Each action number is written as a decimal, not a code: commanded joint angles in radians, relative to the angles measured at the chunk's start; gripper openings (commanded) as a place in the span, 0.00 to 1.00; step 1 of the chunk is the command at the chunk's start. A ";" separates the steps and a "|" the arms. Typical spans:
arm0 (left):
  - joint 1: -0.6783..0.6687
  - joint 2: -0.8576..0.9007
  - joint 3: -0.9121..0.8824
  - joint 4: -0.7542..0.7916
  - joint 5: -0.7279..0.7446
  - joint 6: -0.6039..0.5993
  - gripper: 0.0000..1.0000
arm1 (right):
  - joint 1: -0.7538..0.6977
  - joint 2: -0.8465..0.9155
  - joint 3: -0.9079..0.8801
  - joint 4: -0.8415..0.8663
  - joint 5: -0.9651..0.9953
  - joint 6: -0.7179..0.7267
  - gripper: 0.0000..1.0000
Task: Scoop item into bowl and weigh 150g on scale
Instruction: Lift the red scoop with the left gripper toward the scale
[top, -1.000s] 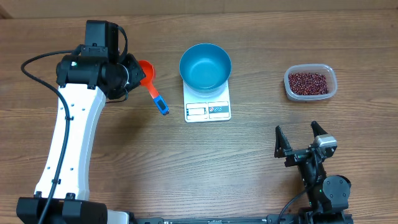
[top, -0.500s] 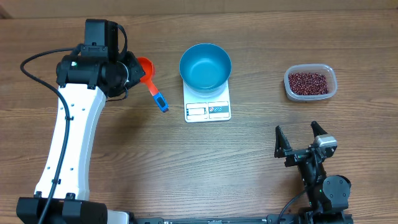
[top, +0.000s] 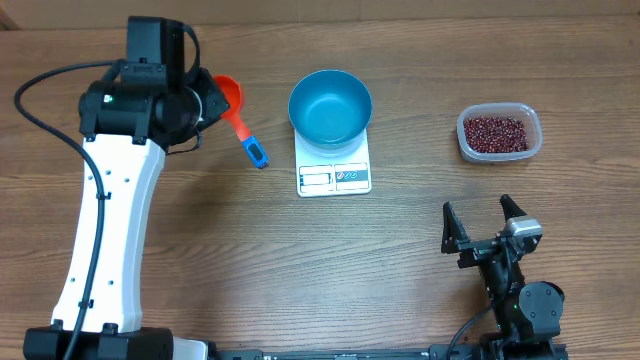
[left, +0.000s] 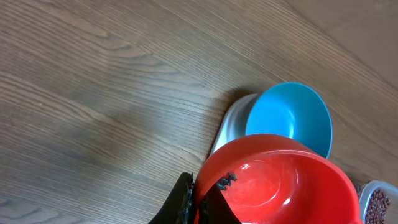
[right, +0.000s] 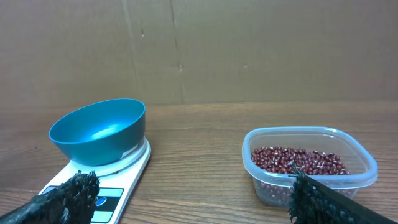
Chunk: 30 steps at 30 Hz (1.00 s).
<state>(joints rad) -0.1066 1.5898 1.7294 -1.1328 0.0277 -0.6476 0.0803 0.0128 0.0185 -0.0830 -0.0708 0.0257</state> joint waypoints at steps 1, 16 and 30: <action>-0.048 -0.007 0.029 -0.006 -0.042 0.014 0.04 | 0.005 -0.010 -0.011 0.003 0.007 0.003 1.00; -0.105 -0.006 0.024 -0.137 -0.072 -0.367 0.04 | 0.005 -0.010 -0.011 0.003 0.007 0.003 1.00; -0.105 -0.006 0.024 -0.180 -0.010 -0.415 0.04 | 0.005 -0.010 -0.011 0.003 0.007 0.003 1.00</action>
<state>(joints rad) -0.2081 1.5898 1.7325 -1.3128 0.0143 -1.0401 0.0803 0.0128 0.0185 -0.0834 -0.0708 0.0257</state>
